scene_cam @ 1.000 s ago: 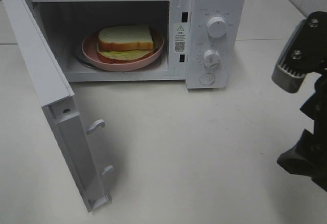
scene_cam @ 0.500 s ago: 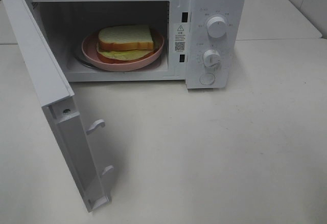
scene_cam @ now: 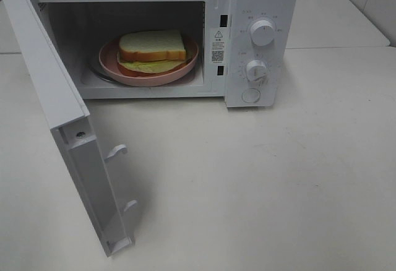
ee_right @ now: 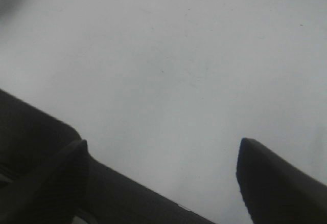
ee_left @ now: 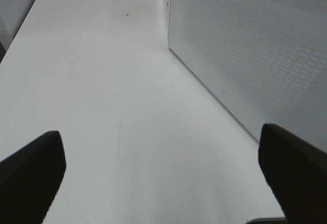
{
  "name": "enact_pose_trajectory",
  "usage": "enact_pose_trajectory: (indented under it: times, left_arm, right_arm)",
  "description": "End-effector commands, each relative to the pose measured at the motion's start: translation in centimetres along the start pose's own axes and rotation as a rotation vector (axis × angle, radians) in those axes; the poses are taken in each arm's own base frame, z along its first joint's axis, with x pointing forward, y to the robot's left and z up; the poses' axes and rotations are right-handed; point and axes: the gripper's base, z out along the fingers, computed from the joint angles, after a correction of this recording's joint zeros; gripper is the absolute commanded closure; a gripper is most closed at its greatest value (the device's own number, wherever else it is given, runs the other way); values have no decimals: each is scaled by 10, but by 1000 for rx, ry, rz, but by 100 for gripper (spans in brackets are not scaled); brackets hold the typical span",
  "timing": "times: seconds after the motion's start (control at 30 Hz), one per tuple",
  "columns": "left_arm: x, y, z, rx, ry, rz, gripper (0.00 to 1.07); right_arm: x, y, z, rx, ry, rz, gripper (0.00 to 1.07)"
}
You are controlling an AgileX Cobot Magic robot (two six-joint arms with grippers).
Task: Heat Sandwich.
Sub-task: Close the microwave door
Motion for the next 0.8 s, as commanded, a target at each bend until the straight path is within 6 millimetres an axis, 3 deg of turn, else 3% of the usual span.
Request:
enact_pose_trajectory:
  times: [0.03, 0.33, 0.8]
  left_arm:
    - [2, 0, -3, 0, -30, -1, 10]
    - [2, 0, -3, 0, -30, -1, 10]
    - [2, 0, -3, 0, -30, -1, 10]
  right_arm:
    - [10, -3, -4, 40, -18, 63, 31]
    - [57, 1, 4, 188, -60, 256, 31]
    - [75, 11, -7, 312, -262, 370, 31]
